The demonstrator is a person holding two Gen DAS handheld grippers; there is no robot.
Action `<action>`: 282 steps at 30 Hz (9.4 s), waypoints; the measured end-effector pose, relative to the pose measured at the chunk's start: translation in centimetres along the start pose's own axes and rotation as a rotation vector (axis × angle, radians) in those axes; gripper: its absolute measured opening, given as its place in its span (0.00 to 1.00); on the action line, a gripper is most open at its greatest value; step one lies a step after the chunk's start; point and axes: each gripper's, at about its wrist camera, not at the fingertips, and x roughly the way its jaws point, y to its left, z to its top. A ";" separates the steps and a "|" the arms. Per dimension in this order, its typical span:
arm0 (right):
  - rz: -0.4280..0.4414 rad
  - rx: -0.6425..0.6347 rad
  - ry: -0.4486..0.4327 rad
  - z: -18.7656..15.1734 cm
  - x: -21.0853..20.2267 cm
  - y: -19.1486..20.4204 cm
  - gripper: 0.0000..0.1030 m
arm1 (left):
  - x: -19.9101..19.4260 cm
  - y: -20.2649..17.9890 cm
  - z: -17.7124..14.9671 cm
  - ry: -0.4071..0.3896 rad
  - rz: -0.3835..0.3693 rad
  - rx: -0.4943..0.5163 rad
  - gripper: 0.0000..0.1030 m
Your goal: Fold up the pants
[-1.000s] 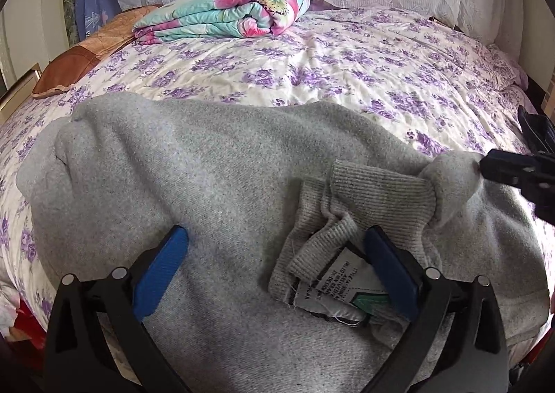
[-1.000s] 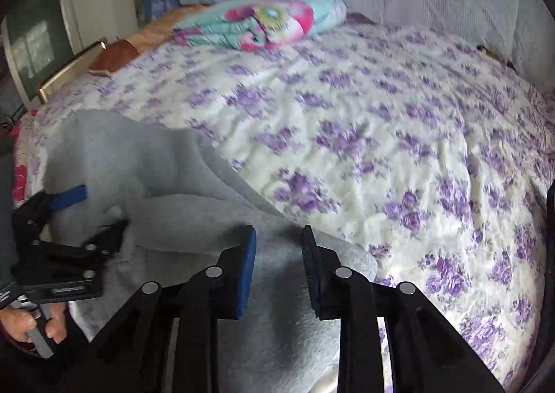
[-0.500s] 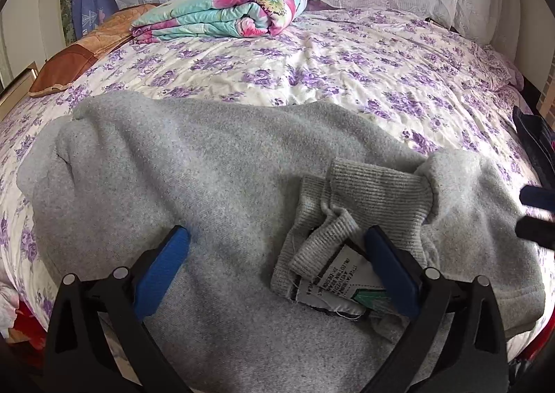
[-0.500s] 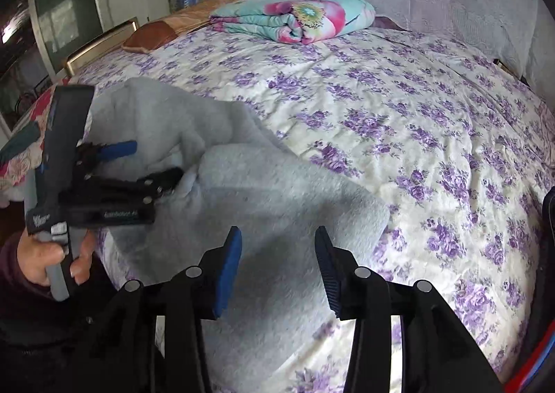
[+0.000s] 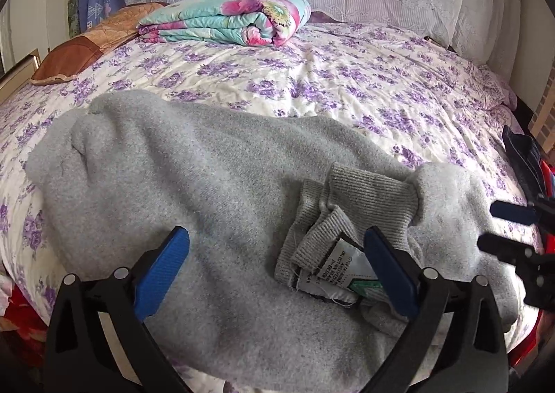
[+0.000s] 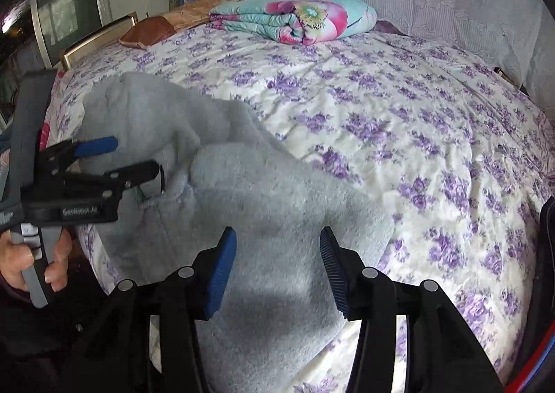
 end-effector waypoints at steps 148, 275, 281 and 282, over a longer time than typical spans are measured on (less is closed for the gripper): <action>0.338 0.161 0.199 12.3 7.1 2.9 0.69 | -5.6 -6.1 -6.9 0.041 -0.433 0.340 0.95; 0.284 0.701 -0.174 19.2 15.2 -40.2 0.62 | 32.5 -21.5 37.4 0.294 -0.874 -0.037 0.92; 0.269 0.806 -0.139 15.5 22.1 -42.7 0.76 | 39.5 -21.3 34.6 0.362 -0.795 -0.077 0.93; 0.252 0.795 -0.142 15.6 21.3 -42.6 0.76 | 38.9 -21.1 34.9 0.357 -0.787 -0.062 0.93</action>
